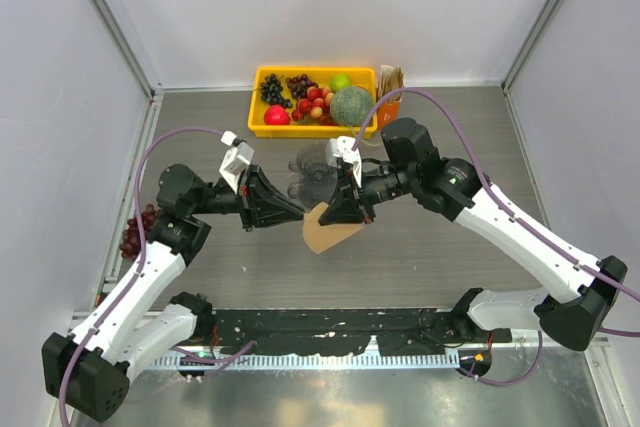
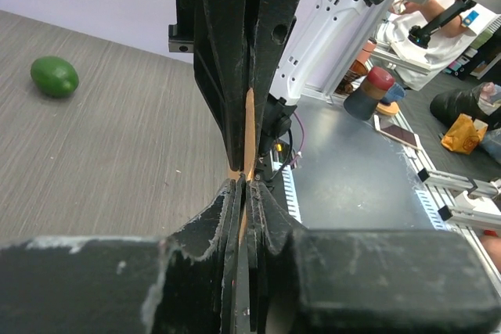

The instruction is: Place the coffee filter in the dripper

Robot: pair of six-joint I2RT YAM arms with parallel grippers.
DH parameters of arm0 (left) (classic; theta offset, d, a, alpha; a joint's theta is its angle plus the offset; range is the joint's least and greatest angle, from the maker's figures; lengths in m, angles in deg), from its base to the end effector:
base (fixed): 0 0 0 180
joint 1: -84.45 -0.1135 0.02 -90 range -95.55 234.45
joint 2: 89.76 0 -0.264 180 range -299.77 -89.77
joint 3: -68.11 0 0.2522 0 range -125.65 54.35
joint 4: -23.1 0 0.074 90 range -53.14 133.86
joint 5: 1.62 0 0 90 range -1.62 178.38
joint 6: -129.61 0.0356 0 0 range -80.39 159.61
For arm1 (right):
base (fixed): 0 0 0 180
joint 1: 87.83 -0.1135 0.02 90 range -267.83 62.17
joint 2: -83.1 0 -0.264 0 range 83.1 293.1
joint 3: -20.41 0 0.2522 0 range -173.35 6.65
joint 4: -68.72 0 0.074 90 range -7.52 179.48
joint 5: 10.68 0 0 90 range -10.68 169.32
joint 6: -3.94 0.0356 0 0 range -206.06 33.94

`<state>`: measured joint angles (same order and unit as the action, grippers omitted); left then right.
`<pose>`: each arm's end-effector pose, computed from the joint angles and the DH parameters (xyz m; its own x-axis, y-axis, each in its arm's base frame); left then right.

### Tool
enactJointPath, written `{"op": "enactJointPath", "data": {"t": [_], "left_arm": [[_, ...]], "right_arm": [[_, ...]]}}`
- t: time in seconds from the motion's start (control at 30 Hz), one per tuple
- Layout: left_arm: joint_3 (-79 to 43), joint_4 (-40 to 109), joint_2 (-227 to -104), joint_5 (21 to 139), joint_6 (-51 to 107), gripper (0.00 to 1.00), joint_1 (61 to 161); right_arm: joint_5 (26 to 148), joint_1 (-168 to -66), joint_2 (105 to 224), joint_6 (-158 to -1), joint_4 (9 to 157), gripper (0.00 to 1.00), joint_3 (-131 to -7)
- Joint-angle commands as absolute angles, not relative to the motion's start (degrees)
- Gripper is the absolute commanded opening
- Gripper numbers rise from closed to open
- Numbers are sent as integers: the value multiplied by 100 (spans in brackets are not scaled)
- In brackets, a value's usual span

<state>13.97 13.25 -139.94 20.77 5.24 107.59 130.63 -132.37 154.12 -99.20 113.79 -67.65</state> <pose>0.1595 -0.1040 0.3546 -0.3694 -0.0760 -0.9261 0.9290 -0.0551 -0.3660 0.1660 0.2023 0.3918 -0.1149 -0.3124 -0.9430 -0.9813 -0.1117 0.1565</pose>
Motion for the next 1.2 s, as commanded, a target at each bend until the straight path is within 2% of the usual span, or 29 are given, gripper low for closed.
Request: {"op": "enactJointPath", "data": {"t": [0.0, 0.1, 0.27, 1.17], "left_arm": [[1278, 1050, -14039, 1965, 454, 13, 10818], [1269, 1058, -14065, 1965, 472, 10, 10818], [1269, 1058, -14065, 1939, 463, 0, 10827], [1339, 1102, -14355, 2088, 507, 0, 11108]], "right_arm": [[13083, -13301, 15332, -10021, 11306, 5, -6841], [13083, -13301, 15332, -10047, 11324, 5, -6850], [13056, -13318, 15341, -10065, 11324, 5, -6867], [12819, -13415, 15640, -9915, 11271, 5, -7122]]}}
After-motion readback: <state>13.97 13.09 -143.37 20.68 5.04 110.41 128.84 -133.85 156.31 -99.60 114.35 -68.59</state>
